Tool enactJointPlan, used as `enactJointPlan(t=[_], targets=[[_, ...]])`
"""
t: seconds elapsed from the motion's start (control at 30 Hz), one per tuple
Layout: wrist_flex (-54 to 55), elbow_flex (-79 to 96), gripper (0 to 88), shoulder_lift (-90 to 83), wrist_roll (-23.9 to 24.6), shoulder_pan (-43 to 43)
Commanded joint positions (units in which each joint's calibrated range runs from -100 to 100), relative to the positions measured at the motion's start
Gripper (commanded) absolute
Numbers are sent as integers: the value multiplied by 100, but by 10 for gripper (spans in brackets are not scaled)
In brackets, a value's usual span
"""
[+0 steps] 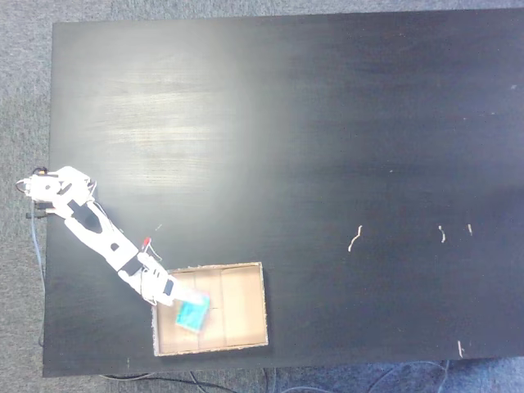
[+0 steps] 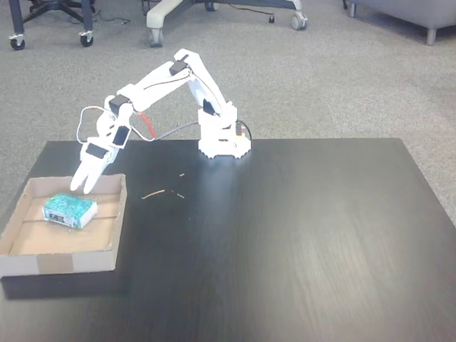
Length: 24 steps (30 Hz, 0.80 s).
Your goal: Pick the green block and drop it in the box on the right.
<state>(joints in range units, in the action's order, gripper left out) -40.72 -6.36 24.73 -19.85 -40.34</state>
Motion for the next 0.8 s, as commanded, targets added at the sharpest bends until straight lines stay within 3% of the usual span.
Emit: enactJointPlan(t=[0.0,0.13,0.23,0.3,0.37,0.4,0.6,0.77], targets=[[-875,-252,508,-873,151,88],[-2856,-424,430,-3802,713,1314],[-4029,-379,324,-5504,1001,3598],[-4335,428,216,-6664,1241,5406],[-4326,1262,58,-7833,1641,6119],[-4244,1806,1,-8485,1748,6088],[-3517,5895,1,-11948,1578,4686],[-1601,9059,1,-12270,1392,3644]])
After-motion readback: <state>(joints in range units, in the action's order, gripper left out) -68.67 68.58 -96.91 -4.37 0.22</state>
